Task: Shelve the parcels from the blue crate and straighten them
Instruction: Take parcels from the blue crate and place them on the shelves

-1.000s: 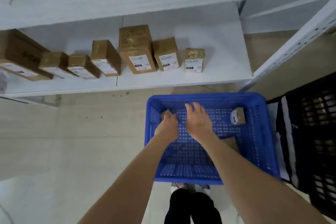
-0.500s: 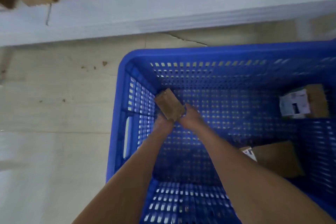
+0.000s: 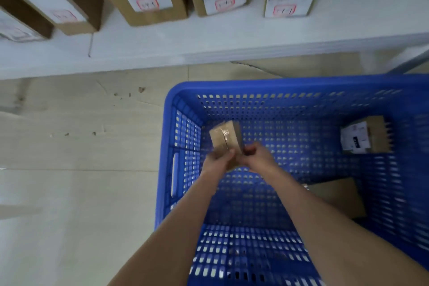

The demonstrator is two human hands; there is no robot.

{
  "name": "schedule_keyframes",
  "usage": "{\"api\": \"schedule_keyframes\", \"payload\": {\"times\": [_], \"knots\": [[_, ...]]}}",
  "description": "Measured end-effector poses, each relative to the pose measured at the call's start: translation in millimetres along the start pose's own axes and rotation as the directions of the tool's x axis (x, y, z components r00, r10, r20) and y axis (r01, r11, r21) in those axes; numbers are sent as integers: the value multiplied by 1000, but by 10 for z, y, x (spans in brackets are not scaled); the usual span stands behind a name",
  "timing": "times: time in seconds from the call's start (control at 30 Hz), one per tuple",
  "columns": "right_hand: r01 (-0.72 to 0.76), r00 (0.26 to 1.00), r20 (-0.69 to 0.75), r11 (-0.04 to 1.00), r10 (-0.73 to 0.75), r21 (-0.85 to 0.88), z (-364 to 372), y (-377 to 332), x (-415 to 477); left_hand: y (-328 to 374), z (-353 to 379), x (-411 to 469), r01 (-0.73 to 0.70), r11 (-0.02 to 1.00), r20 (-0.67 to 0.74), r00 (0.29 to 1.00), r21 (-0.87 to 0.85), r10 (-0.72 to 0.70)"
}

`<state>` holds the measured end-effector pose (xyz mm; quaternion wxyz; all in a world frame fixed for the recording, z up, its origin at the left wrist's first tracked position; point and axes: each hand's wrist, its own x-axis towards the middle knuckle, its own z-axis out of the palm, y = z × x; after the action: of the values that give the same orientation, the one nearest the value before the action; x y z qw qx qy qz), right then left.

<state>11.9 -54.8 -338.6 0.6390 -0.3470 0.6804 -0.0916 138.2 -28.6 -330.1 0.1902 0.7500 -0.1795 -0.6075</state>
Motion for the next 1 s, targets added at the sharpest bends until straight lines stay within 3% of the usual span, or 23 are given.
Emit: {"api": "schedule_keyframes", "payload": {"times": [0.17,0.33,0.47,0.53,0.63,0.7,0.9,1.0], "knots": [[98,993,47,984,-106,146,-254,-693,-1183,775,-176,-1167,-46,998,45,998,-45,48],[258,962,79,966,-260,31,-443,-1563,-2365,1593,-543,-2303,-89,996,109,990,-10,89],[189,957,214,980,-196,54,-686,-2277,-3253,2177,-957,-3203,-129,991,130,984,21,125],[189,972,124,979,-198,79,-815,-2599,-3602,2432,-1150,-3628,-143,989,130,982,45,136],[214,971,-124,973,-203,87,-944,-2995,-3946,2746,-1363,-4144,-180,981,142,975,72,168],[228,963,-169,968,-209,103,-1028,-3210,-4182,2906,-1456,-4454,-210,973,166,967,99,192],[217,959,107,926,-261,309,-1241,-3664,-4873,3268,-1652,-5293,-308,938,243,933,157,265],[230,940,147,890,-308,394,-1314,-3785,-5191,3412,-1729,-5612,-392,909,146,917,143,372]]}}
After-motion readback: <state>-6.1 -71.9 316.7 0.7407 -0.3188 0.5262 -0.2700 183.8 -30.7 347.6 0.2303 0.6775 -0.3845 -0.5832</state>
